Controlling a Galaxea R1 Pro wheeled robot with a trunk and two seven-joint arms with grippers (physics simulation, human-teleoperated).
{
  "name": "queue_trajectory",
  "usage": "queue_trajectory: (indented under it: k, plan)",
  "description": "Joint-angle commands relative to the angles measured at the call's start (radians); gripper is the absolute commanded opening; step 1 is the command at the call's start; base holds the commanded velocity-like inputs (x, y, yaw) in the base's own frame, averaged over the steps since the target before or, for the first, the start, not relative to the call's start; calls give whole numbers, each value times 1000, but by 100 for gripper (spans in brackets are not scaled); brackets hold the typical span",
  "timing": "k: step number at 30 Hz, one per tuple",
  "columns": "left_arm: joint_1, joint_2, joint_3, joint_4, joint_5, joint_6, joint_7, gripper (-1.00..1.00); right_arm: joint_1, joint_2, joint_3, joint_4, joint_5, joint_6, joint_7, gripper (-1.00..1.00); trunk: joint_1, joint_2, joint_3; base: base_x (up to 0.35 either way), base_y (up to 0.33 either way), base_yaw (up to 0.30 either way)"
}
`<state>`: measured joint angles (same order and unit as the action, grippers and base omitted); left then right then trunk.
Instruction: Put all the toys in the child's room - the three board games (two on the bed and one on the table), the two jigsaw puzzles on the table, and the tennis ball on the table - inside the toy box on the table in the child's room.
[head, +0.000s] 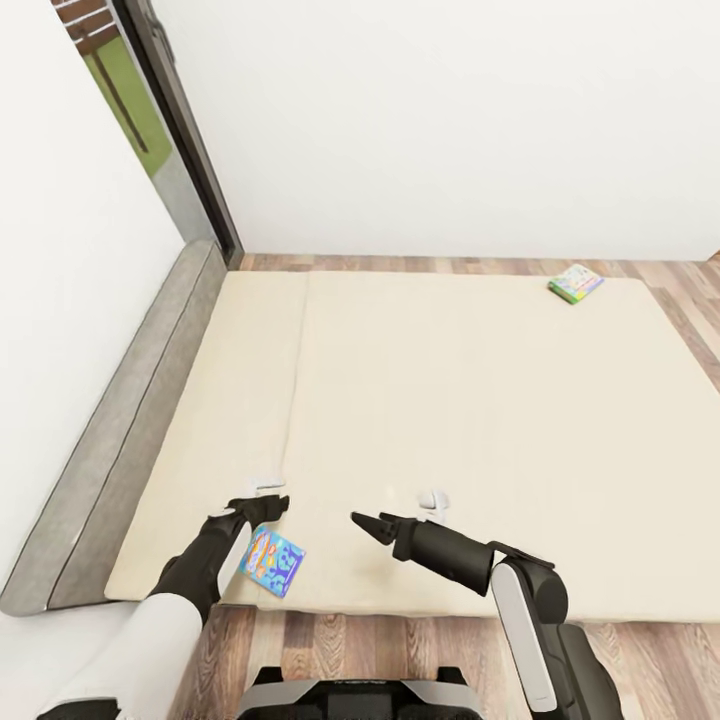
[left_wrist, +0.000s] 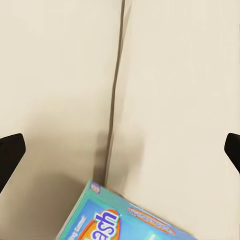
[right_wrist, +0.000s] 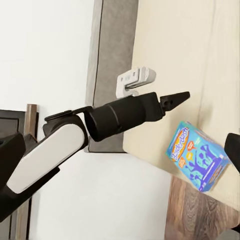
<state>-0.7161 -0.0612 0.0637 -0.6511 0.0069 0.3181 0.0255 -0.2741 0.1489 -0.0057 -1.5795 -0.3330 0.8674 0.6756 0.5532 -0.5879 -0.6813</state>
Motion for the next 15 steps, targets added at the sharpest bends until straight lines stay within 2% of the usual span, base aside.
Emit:
queue_trajectory:
  k: [1, 15]
  plan:
    - [0, -1, 3, 5, 1, 0, 1, 100, 0, 0, -2, -1, -2, 5, 1, 100, 0, -1, -3, 0, 0, 0]
    - [-2, -2, 3, 41, 2, -28, 2, 100, 0, -5, -11, -2, -11, 2, 5, 100, 0, -1, -26, 0, 0, 0]
